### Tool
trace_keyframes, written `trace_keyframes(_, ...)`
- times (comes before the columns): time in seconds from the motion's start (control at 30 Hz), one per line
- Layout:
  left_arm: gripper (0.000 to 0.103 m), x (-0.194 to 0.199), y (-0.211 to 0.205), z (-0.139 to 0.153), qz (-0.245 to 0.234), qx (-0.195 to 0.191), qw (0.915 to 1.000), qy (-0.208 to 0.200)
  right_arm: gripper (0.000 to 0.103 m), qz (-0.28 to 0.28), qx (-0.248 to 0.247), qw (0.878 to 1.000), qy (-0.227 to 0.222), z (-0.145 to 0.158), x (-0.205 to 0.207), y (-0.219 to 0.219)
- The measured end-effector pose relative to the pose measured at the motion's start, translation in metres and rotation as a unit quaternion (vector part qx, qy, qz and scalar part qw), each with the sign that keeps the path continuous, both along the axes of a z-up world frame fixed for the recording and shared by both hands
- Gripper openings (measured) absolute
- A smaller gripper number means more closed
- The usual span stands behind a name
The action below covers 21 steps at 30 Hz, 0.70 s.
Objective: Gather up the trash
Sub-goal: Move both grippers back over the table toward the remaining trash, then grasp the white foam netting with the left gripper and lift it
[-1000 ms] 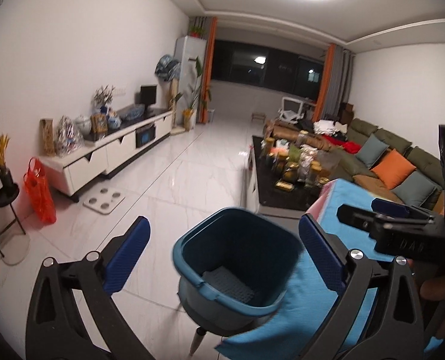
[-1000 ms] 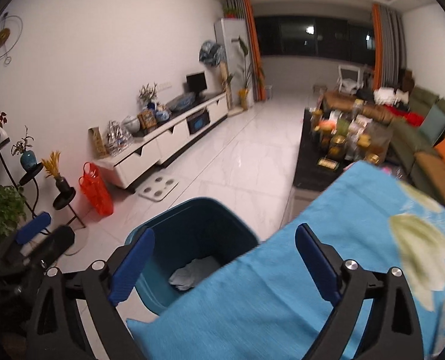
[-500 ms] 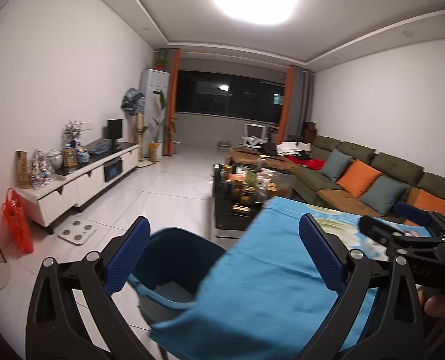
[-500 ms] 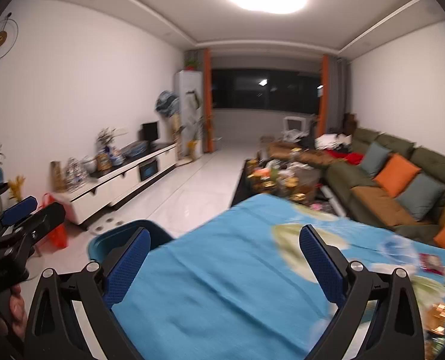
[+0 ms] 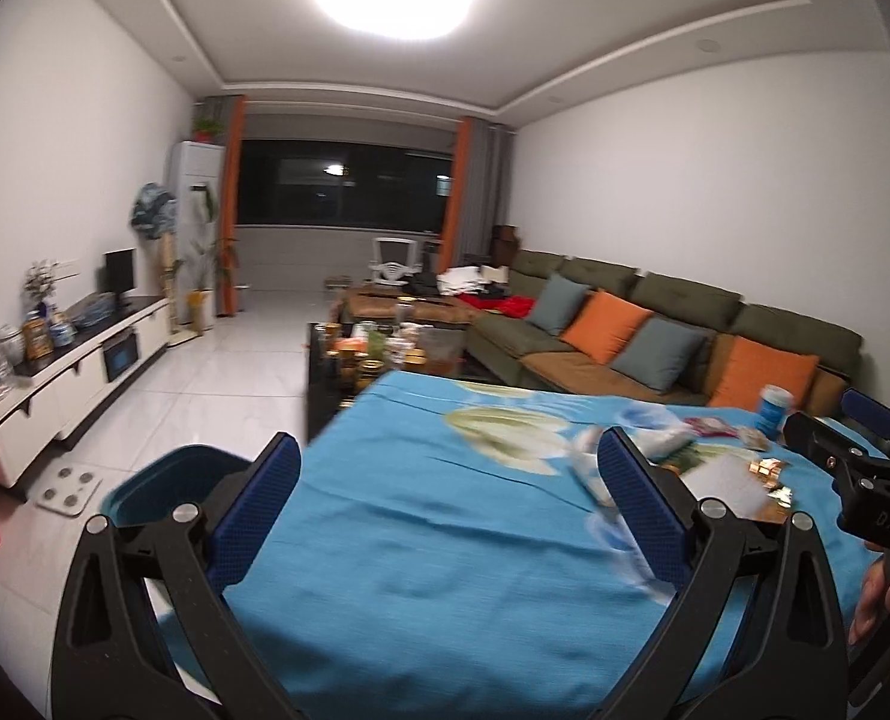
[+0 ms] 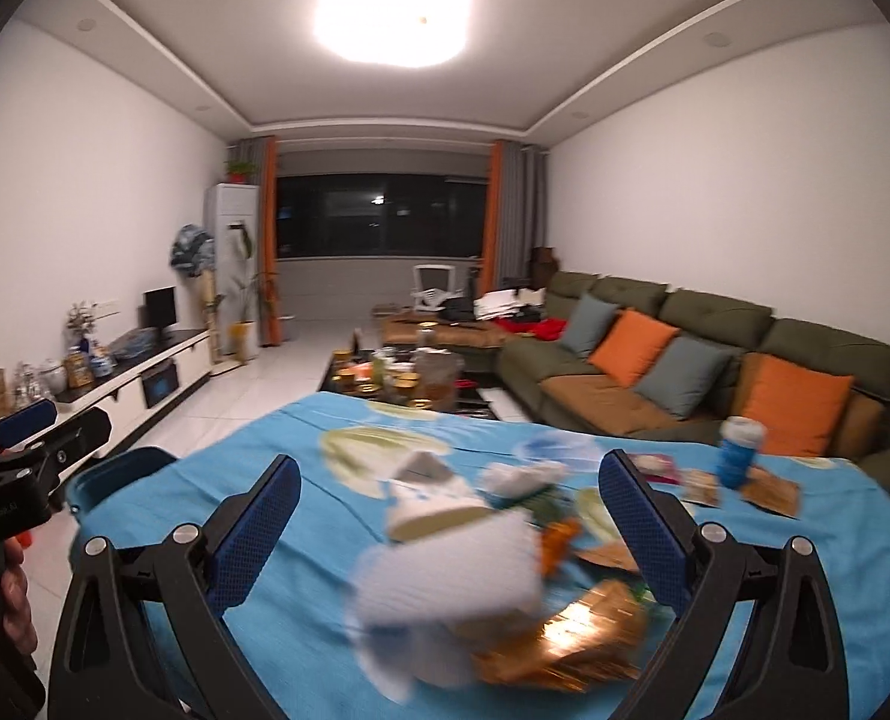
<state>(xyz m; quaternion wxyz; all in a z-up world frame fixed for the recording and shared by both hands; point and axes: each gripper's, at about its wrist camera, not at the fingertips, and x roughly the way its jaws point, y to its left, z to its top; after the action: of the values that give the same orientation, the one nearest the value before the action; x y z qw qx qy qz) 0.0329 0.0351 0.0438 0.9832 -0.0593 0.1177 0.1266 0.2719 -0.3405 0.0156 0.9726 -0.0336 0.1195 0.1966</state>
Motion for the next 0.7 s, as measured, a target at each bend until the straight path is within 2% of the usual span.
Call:
trace_keyframes(0.2, 0.097, 0.007, -0.034, 0.001, -0.053, 0.010, 0.9985, -0.005, 0.096, -0.044, 0.012, 0.999, -0.008, -0.009, -0.026, -0.036)
trace_keyframes(0.47, 0.097, 0.004, -0.069, -0.007, -0.086, 0.022, 0.9959, -0.013, 0.096, -0.087, 0.036, 0.995, -0.010, -0.028, -0.056, -0.069)
trace_keyframes(0.7, 0.097, 0.020, -0.076, -0.017, -0.108, 0.025, 0.9938, 0.002, 0.096, -0.106, 0.034, 0.994, 0.006, -0.035, -0.052, -0.075)
